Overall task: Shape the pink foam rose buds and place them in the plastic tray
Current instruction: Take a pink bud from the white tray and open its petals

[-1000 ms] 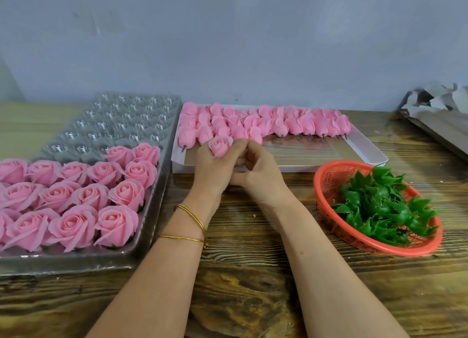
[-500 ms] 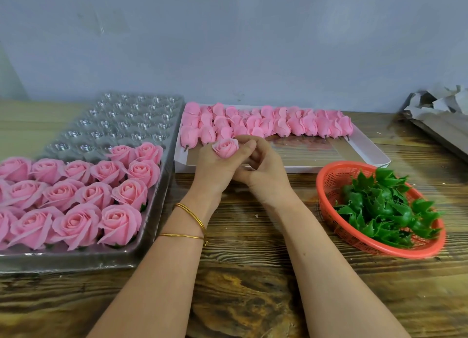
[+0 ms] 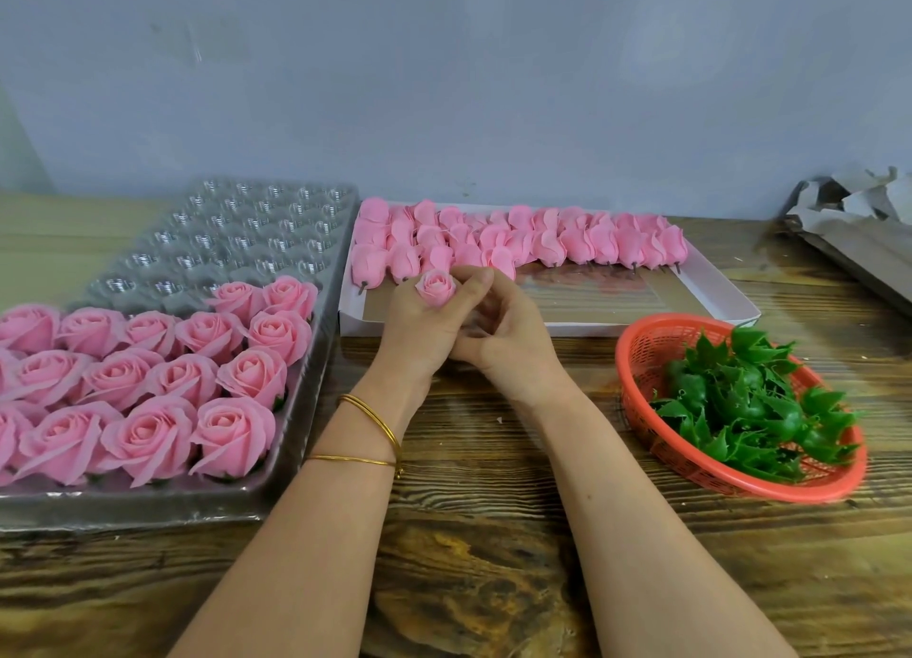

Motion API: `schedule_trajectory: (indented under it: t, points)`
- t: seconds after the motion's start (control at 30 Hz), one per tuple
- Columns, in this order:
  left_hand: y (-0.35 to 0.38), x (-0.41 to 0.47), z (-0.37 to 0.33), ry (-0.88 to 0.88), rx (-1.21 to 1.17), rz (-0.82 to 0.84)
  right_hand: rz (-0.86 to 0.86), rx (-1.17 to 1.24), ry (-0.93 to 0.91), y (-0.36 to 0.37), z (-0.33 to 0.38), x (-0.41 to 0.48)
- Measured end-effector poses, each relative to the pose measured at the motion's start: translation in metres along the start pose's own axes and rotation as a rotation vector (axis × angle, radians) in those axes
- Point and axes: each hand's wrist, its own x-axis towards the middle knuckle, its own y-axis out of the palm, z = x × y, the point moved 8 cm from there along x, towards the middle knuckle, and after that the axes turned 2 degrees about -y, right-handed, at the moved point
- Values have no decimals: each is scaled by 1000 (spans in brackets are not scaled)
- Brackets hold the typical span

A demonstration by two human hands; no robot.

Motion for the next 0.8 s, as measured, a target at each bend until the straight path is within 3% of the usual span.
schedule_trajectory:
  t: [0.27, 0.8]
  points:
    - [1, -1, -2, 11, 56, 16, -44, -99, -34, -5, 3, 0]
    - [2, -1, -7, 64, 55, 31, 36, 38, -10, 2, 1, -1]
